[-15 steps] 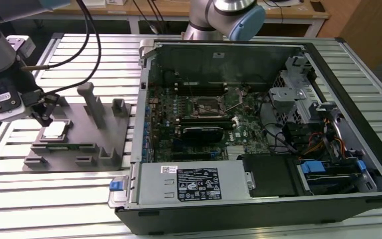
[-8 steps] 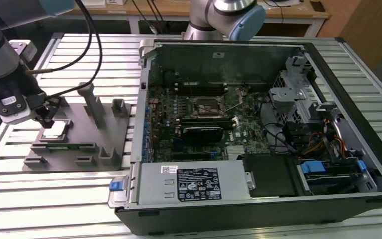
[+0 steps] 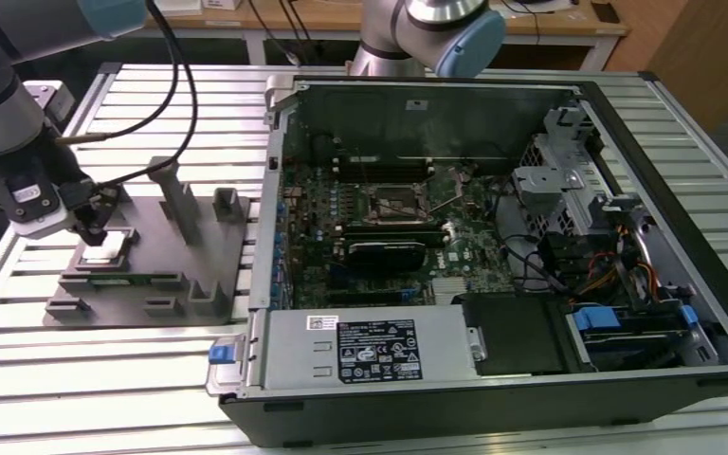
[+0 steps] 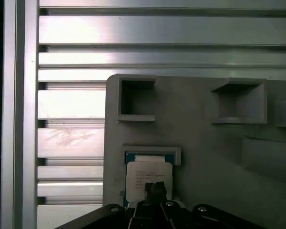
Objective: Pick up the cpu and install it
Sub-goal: 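Pick up the cpu and move it towards the insertion slot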
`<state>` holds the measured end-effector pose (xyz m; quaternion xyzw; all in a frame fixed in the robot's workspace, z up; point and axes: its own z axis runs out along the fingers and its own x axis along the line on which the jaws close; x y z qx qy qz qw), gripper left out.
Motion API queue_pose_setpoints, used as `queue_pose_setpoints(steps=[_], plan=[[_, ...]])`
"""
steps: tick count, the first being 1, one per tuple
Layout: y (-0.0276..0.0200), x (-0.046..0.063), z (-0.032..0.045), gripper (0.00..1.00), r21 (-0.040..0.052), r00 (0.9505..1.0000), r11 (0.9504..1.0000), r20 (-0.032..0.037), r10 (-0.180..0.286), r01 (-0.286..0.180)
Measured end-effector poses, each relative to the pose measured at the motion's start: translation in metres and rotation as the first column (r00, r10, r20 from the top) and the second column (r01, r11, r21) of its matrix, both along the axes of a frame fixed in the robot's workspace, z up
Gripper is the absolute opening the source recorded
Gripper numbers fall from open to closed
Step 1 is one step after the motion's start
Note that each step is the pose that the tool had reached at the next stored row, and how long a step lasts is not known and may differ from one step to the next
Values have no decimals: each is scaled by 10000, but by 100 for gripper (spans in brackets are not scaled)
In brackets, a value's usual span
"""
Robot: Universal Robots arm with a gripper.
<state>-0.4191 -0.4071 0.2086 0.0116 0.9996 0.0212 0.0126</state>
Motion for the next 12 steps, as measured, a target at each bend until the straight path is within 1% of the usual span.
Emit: queue_pose_setpoints(steps=[3, 12], plan=[[8, 1, -27, 11, 1, 10000, 10000, 2, 3, -3], [8, 0, -27, 11, 1, 10000, 10000, 1, 2, -2]])
